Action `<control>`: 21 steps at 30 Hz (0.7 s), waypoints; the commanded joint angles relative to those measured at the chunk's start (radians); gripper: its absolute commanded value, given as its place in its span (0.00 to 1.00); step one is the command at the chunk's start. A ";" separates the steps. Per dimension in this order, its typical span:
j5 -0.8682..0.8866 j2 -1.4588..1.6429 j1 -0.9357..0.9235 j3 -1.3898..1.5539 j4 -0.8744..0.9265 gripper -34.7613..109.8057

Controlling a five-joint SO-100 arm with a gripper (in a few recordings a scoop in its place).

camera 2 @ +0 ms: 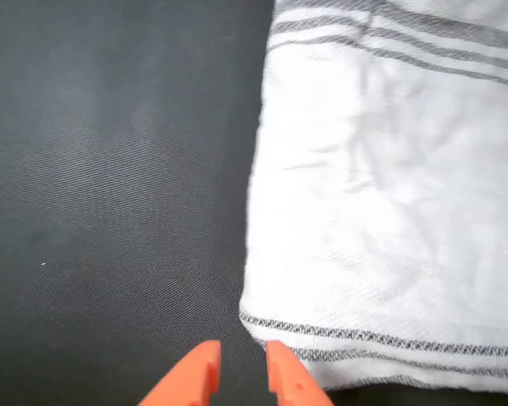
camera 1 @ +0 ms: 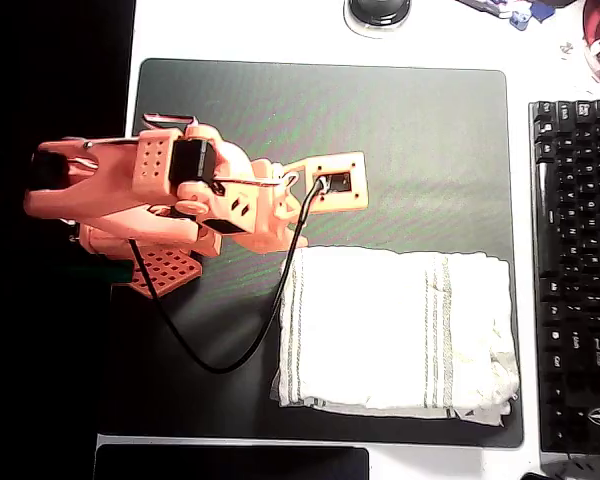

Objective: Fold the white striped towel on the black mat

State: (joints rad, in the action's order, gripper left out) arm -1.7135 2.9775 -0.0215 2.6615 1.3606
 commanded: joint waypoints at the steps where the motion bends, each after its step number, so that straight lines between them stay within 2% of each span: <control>1: 0.017 0.094 0.011 0.067 0.014 0.27; 7: 0.064 0.206 0.025 0.202 0.025 0.24; 21: 0.120 0.380 0.052 0.430 0.044 0.24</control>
State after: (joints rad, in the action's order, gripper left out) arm -1.5984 3.3364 0.0184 3.0664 1.3944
